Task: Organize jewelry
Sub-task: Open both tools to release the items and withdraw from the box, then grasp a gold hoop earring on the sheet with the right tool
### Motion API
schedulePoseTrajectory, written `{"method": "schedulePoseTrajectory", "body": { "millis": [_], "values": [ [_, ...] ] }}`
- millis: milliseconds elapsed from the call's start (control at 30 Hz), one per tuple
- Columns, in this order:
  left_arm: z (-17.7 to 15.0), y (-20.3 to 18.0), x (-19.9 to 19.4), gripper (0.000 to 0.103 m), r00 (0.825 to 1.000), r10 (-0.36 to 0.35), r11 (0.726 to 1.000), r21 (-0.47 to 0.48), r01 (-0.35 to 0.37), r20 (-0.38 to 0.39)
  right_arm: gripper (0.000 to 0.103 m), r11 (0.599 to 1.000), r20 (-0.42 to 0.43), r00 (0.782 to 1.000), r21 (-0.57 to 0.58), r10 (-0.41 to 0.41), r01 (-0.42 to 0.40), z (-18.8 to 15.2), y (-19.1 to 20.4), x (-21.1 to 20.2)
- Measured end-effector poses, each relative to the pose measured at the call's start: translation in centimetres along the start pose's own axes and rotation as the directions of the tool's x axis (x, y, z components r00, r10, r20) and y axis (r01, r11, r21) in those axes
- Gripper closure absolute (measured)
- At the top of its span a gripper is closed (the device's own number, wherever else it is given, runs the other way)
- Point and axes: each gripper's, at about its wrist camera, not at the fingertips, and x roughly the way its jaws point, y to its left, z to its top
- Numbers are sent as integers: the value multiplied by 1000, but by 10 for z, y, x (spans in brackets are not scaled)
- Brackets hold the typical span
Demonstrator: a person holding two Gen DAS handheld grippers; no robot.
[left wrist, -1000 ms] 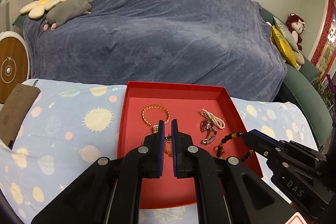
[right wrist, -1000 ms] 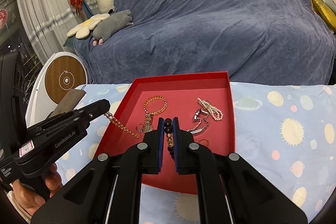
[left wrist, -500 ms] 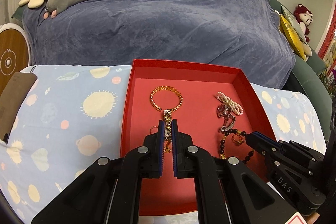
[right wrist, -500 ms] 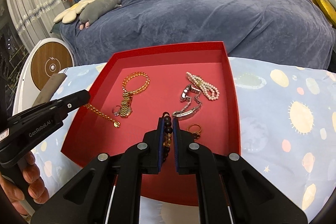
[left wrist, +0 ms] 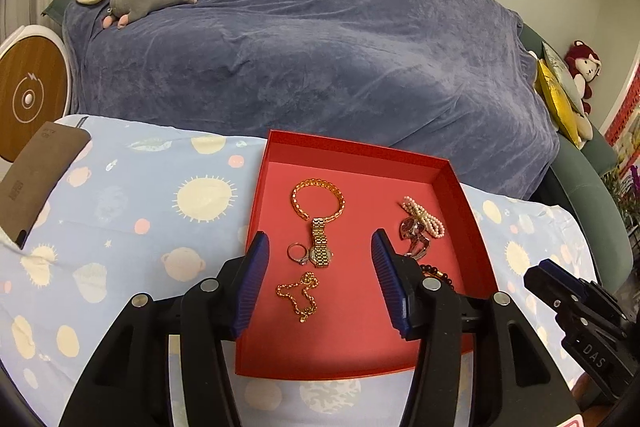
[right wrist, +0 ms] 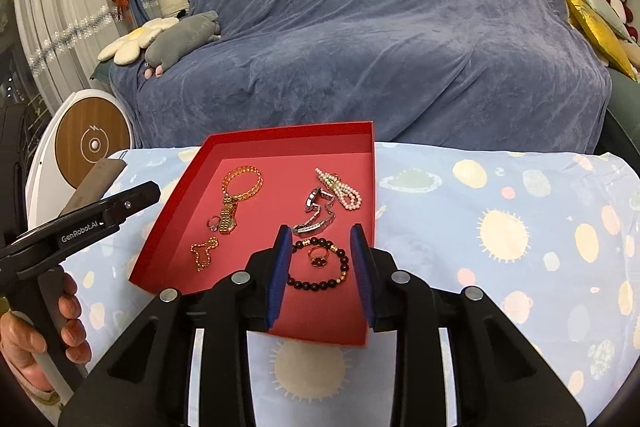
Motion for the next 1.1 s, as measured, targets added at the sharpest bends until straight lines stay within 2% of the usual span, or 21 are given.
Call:
{"method": "schedulePoseTrajectory", "body": {
  "millis": [100, 367, 567, 767, 1000, 1100],
  "values": [
    [-7, -4, -15, 42, 1000, 4, 1000, 18, -5, 17, 68, 1000, 13, 1000, 7, 11, -11, -8, -1, -18],
    [-40, 7, -39, 42, 1000, 31, 999, 21, -31, 3, 68, 999, -15, 999, -3, 37, -37, -49, 5, -48],
    [-65, 11, -58, 42, 1000, 12, 1000, 4, -12, -12, 68, 998, -39, 998, -27, 55, -56, -83, 14, -66],
    [-91, 16, -67, 39, 999, 25, 1000, 16, -25, -37, 68, 993, -109, 990, -73, 90, -98, -126, 31, -73],
    [-120, 27, -74, 39, 996, 34, 999, -1, -34, -81, 68, 976, -222, 964, -126, 146, -176, -177, 60, -65],
    [-132, 30, -77, 39, 994, 27, 1000, -3, -28, -102, 68, 967, -234, 960, -166, 154, -195, -188, 73, -62]
  ]
}}
